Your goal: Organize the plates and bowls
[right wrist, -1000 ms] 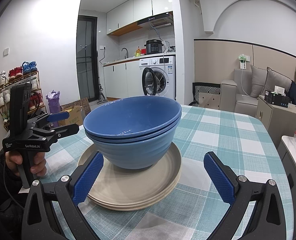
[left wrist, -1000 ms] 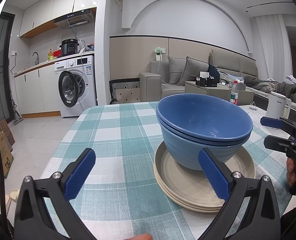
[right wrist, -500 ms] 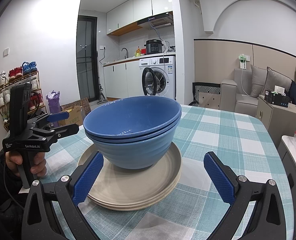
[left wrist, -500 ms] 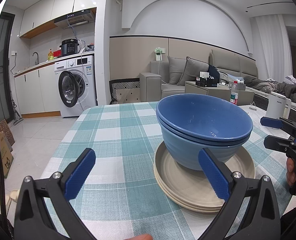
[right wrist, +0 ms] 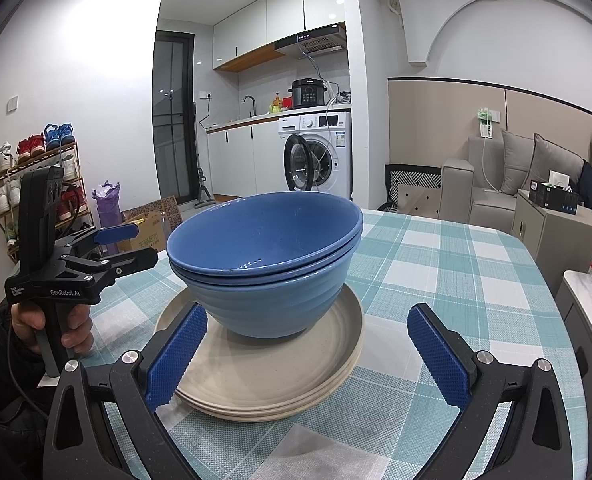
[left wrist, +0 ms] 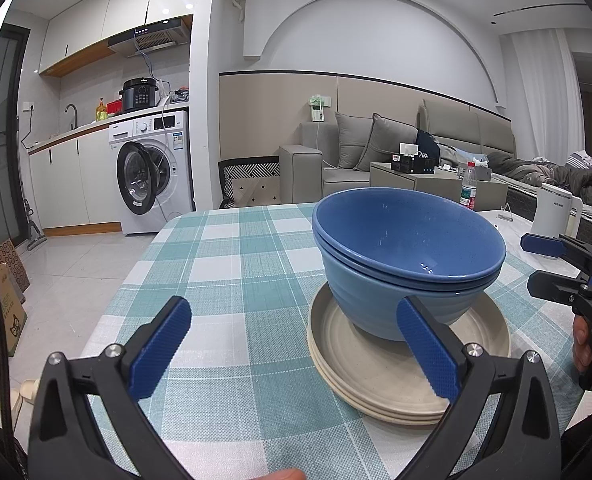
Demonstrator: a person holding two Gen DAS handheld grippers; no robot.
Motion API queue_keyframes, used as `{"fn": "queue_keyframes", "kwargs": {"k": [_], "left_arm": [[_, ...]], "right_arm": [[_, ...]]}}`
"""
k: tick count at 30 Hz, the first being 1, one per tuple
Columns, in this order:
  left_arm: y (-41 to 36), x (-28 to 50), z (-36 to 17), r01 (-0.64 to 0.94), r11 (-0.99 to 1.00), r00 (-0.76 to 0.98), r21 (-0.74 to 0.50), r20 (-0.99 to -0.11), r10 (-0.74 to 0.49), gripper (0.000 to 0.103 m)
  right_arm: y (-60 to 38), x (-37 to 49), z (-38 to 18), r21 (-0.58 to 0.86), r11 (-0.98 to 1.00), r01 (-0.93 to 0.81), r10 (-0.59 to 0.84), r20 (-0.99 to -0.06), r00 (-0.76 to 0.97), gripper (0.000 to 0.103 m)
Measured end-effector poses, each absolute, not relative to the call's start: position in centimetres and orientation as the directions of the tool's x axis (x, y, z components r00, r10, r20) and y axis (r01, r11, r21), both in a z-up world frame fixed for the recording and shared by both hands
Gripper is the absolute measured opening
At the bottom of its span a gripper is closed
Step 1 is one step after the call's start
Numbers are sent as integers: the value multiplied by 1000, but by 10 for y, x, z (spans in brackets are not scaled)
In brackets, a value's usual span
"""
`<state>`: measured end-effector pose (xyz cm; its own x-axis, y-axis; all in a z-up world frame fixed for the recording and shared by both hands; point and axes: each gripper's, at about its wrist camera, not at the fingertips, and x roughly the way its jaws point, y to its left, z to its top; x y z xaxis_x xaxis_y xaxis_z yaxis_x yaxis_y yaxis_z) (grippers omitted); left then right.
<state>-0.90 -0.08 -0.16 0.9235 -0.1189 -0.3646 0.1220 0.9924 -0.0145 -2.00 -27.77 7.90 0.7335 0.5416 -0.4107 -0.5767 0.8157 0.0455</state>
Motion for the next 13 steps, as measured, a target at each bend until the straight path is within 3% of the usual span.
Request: {"fn": "queue_keyframes", "kwargs": {"k": [13], "left_arm": [[-1, -9, -2, 123, 992, 923, -14, -365, -119, 103]], "right_arm": [[-278, -20, 79, 45, 816, -576, 541, -412, 734, 102]]}}
